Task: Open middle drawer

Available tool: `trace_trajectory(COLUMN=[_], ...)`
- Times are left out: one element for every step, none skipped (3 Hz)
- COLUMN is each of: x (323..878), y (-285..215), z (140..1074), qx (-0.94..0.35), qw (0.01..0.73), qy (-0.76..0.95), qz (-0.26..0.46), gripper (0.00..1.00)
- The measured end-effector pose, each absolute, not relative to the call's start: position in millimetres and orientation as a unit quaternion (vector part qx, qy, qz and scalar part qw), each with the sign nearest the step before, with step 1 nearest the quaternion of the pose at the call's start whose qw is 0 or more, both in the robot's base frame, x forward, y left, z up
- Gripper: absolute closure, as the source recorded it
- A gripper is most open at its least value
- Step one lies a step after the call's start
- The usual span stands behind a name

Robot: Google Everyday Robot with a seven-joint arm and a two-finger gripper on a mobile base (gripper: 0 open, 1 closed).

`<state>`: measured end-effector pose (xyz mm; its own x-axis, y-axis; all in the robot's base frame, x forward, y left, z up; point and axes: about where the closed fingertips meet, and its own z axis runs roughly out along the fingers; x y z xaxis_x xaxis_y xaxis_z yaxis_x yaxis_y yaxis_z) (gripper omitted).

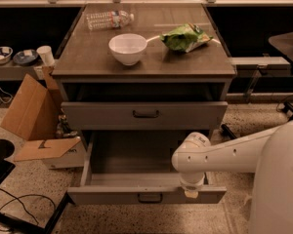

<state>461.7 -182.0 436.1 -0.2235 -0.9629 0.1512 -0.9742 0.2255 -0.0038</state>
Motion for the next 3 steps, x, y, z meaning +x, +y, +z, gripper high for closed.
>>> trace_trajectory(x=[454, 449, 443], y=[-186, -190, -192], z=[439, 442, 444], qx=[0.613, 0.611, 0.605], qw=[0.063, 0.068, 0.072], qy=[-0.786, -0.786, -0.79], qz=[0.055, 0.063, 0.068], gripper=[1.0, 1.0, 1.0])
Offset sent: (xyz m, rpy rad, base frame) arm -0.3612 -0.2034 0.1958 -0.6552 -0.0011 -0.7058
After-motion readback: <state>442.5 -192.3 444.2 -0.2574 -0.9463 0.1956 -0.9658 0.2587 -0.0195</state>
